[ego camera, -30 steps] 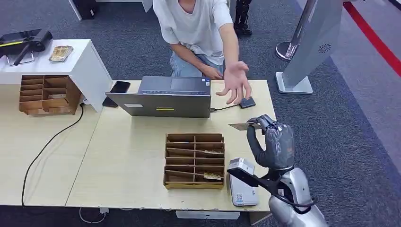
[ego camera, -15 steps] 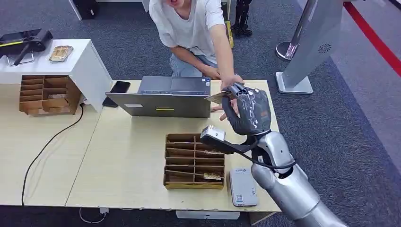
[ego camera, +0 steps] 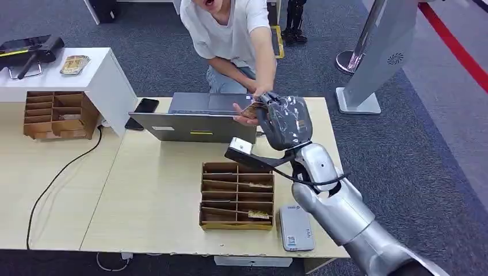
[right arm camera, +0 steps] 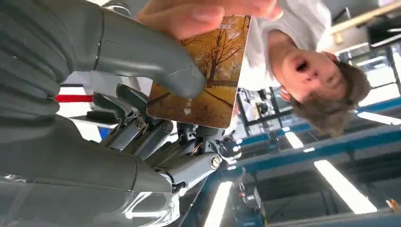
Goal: Pass the card to the sensor for recognition and then transmit it.
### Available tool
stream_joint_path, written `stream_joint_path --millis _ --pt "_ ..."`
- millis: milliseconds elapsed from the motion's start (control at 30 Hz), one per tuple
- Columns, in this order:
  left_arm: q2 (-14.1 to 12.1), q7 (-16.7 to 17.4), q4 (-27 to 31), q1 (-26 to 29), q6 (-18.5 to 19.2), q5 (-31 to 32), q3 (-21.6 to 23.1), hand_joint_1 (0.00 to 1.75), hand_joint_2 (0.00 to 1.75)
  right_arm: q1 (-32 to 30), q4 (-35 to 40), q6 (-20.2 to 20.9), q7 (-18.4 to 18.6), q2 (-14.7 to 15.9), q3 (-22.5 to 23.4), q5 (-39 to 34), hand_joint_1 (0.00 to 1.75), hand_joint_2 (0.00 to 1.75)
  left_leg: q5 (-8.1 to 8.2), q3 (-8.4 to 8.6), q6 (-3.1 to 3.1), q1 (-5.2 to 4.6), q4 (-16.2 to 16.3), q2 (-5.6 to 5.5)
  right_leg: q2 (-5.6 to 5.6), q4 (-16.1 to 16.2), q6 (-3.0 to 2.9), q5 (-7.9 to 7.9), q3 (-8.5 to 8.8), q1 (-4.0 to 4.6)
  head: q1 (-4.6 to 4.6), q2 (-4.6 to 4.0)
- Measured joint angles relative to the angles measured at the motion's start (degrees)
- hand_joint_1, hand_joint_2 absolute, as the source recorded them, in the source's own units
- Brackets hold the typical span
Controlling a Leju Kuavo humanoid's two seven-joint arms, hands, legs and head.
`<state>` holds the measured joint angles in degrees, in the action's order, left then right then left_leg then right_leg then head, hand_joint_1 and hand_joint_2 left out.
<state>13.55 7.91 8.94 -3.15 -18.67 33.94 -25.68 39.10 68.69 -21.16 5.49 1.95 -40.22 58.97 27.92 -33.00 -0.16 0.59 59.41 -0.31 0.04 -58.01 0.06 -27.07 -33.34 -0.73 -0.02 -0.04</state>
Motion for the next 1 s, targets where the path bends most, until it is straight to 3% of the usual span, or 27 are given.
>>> stream_joint_path --millis 100,133,167,200,233,433,667,1000 --pt "-0.02 -0.11 0.00 0.00 0.02 0.02 0.02 0.00 0.00 0.15 -1.38 -0.02 0.15 0.00 -0.02 0.13 1.75 1.75 0.00 0.00 0.00 0.00 0.00 0.01 0.01 0.00 0.00 0.00 0.00 0.00 0.00 0.00" --pt "-0.02 -0.15 0.00 0.00 0.02 0.02 0.02 0.00 0.00 0.25 -1.79 0.02 0.17 0.00 -0.02 0.20 1.64 1.75 0.00 0.01 0.00 0.00 0.00 0.01 0.01 0.00 0.00 0.00 0.00 0.00 0.02 0.00" --pt "-0.02 -0.15 0.00 0.00 0.04 0.02 0.00 0.00 0.00 0.39 -2.36 0.11 0.28 -0.02 -0.02 0.22 0.10 1.75 0.00 0.01 0.00 0.00 0.00 0.01 0.01 0.00 0.00 0.00 0.00 0.00 0.00 0.00" --pt "-0.02 -0.15 0.00 0.00 0.02 0.02 0.00 0.00 0.00 0.55 -2.92 0.28 0.44 -0.02 -0.07 0.31 0.00 1.75 0.00 0.01 0.00 0.00 0.00 0.01 0.01 0.00 0.00 0.00 0.00 0.00 0.00 0.00" --pt "-0.02 -0.15 0.00 0.00 0.02 0.02 0.00 0.00 0.00 0.66 -3.37 0.35 0.52 -0.02 -0.07 0.33 0.00 0.00 0.00 0.01 0.00 0.01 0.00 0.01 0.01 0.00 0.00 0.00 0.00 0.00 0.00 0.00" --pt "-0.02 0.00 0.00 0.01 -0.35 -0.18 0.00 0.00 0.00 0.80 -5.00 -0.24 0.52 -0.02 -0.07 -0.18 0.00 0.00 -0.01 0.02 -0.01 0.02 0.00 0.01 0.01 0.00 -0.01 0.01 -0.01 0.00 0.00 0.00" --pt "0.00 1.25 0.00 0.02 -1.42 -1.01 -0.04 0.00 0.00 -0.29 -5.00 -3.63 -0.72 -0.02 -0.07 -0.85 0.00 0.00 0.00 0.02 -0.01 0.01 0.00 0.01 0.02 0.00 0.00 0.00 -0.02 0.00 0.02 0.00" --pt "0.59 3.52 0.00 0.03 -3.63 -2.21 -0.81 0.00 0.00 -5.51 0.68 -9.36 -4.40 -0.02 0.00 -2.66 0.00 0.00 0.00 0.01 -0.01 0.01 0.00 0.02 0.02 0.01 0.00 0.00 -0.03 0.00 -0.02 0.00"
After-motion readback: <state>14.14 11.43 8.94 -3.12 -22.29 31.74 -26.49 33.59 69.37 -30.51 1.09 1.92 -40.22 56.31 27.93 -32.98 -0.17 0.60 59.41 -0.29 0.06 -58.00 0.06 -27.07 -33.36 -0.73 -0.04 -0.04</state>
